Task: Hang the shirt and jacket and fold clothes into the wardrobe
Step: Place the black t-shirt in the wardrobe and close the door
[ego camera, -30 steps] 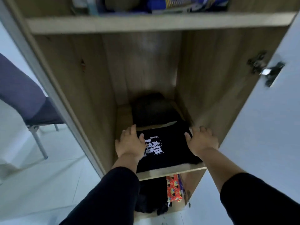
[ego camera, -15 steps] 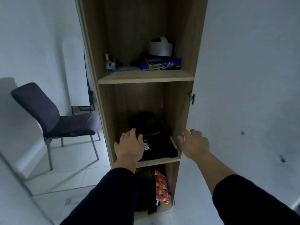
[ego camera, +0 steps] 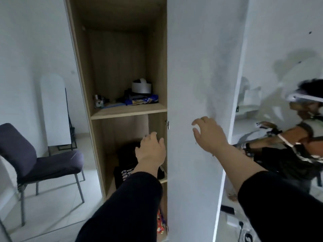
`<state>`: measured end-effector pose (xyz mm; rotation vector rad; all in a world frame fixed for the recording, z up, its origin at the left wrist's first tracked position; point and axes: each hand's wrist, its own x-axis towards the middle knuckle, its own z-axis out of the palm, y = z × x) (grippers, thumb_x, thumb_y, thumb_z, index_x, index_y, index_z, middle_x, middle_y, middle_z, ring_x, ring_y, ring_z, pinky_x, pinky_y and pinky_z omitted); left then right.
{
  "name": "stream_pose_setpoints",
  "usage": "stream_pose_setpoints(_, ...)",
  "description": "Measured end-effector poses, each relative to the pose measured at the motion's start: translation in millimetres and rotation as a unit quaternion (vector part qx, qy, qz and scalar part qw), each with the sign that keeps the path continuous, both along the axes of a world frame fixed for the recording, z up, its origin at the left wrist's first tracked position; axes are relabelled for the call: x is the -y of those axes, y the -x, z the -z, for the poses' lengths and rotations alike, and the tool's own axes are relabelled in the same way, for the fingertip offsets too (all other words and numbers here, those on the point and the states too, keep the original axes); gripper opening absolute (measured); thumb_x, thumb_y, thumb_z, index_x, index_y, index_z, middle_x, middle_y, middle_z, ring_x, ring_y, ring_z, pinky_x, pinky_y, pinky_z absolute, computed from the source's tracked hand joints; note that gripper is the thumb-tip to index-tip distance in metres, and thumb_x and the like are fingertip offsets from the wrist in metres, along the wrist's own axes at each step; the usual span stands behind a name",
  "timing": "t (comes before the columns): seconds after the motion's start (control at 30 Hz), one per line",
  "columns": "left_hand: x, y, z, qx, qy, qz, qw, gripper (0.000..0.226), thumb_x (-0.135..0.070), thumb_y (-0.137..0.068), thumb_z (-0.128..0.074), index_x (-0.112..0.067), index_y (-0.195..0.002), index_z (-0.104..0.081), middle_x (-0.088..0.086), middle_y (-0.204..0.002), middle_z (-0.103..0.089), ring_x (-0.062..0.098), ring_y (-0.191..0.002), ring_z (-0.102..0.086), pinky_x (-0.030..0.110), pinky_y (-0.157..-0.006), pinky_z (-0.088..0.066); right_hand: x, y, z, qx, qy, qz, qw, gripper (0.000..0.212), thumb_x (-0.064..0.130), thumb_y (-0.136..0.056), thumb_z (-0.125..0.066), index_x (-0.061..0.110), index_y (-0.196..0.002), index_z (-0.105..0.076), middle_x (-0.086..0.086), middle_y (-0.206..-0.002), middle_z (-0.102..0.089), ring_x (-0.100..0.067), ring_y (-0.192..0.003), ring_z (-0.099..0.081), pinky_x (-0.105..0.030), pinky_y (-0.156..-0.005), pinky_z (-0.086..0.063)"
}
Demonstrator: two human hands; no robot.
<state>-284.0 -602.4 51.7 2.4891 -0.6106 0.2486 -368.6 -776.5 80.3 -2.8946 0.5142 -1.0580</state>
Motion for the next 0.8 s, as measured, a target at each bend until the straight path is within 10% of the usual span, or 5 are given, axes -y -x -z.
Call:
stream_pose_setpoints(0.2,40.0,15.8,-8.2,0.024,0.015,0.104,0.994,0.051,-0.039,-0.1,-0.031,-0.023,-0.148,-0.022,-0.002,-0.154,-0.027,0.019,-0.141,-0.025,0.048,-0.112,-0.026,-14.2,25.7,-55.3,0.235,0.064,0.05,0.969,0.043,0.007,-0.083,-0.057,0.015,-0.125,-0.052,-0.014,-0.132,-0.042,-0.034,-0.119,-0.044,-0.044,-0.087,-0.044)
stream_pose_setpoints(0.4,92.4,68.7,-19.2,0.027,0.009,0.208,0.978,0.061,-0.041,-0.1,-0.036,-0.028,-0.152,-0.006,-0.005,-0.16,-0.006,0.017,-0.147,-0.01,0.046,-0.116,-0.022,5.2,42.8,-91.2,0.166,-0.392,-0.02,0.905,0.067,0.033,-0.098,-0.048,0.015,-0.152,-0.013,-0.006,-0.156,-0.025,-0.026,-0.139,-0.031,-0.035,-0.109,-0.028)
stream_pose_setpoints(0.57,96.2,71.3,-13.8,0.017,-0.009,0.216,0.976,0.075,-0.046,-0.097,-0.04,-0.03,-0.15,0.01,-0.008,-0.16,0.01,0.017,-0.148,-0.004,0.047,-0.115,-0.024,-0.1,41.8,-84.6,0.173,-0.349,0.005,0.921,0.057,0.038,-0.098,-0.046,0.016,-0.146,-0.026,-0.004,-0.15,-0.038,-0.027,-0.132,-0.042,-0.032,-0.101,-0.034)
stream_pose_setpoints(0.8,72.9,53.0,-20.2,0.14,0.008,0.16,0.977,0.086,-0.049,-0.095,-0.039,-0.018,-0.147,0.022,-0.005,-0.158,0.021,0.017,-0.148,0.005,0.051,-0.117,-0.016,-38.2,21.2,-79.8,0.229,-0.215,-0.043,0.948,0.03,0.035,-0.091,-0.056,0.02,-0.115,-0.046,0.002,-0.088,-0.058,-0.022,-0.085,-0.06,-0.029,-0.07,-0.04)
